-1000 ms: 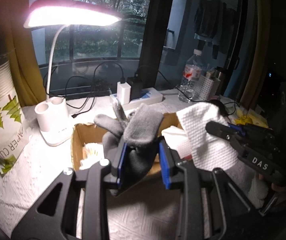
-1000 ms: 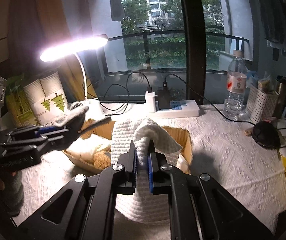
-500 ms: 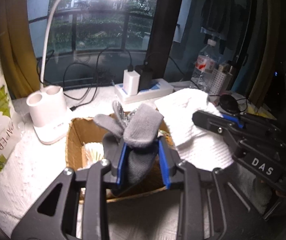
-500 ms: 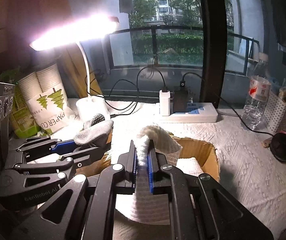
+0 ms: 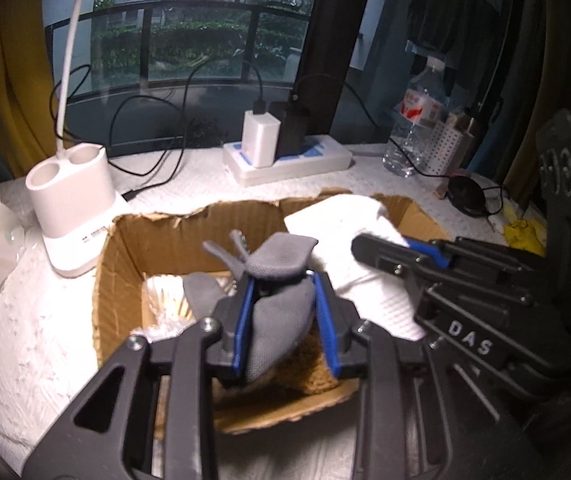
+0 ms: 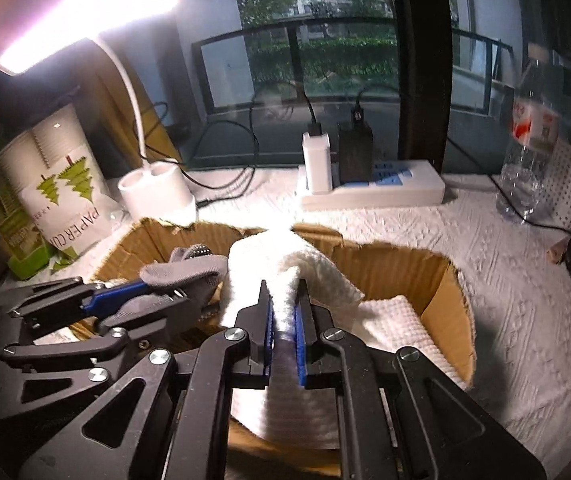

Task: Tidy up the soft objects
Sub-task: 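Lower the glove and cloth into the box and open both grippers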

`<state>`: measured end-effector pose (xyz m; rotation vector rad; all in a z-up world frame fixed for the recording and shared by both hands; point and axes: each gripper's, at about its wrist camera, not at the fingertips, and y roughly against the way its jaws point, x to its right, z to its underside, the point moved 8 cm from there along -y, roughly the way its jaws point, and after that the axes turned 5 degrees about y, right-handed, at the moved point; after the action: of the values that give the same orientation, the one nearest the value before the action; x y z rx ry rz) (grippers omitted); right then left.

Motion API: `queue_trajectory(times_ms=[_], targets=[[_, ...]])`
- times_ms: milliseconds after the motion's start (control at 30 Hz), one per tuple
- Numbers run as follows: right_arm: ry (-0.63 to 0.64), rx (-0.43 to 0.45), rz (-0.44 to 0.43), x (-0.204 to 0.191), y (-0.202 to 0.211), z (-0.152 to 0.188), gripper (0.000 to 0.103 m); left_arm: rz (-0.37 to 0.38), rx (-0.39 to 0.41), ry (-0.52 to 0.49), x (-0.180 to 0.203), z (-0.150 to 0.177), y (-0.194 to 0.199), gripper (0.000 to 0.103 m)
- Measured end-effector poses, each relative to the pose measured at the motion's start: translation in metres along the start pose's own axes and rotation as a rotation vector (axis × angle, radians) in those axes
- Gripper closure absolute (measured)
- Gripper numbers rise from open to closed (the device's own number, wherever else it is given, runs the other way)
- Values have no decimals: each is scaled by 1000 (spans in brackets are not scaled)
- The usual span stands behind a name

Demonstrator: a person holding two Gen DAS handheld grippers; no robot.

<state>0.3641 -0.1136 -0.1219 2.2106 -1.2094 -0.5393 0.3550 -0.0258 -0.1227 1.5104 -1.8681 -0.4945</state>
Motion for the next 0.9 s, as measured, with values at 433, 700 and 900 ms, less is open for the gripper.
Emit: queue_trajectory(times_ms=[433,700,900], targets=[[-45,-24,-14,12,-5,8,93,-42,35,-65,15,-6,7,72],[-74,-28,-15,25,0,13,93,-26,-12,-80,26,-1,-10,72],[-92,-42,-30,27,-4,15,90,-56,-49,-83,24,4,-21,68]])
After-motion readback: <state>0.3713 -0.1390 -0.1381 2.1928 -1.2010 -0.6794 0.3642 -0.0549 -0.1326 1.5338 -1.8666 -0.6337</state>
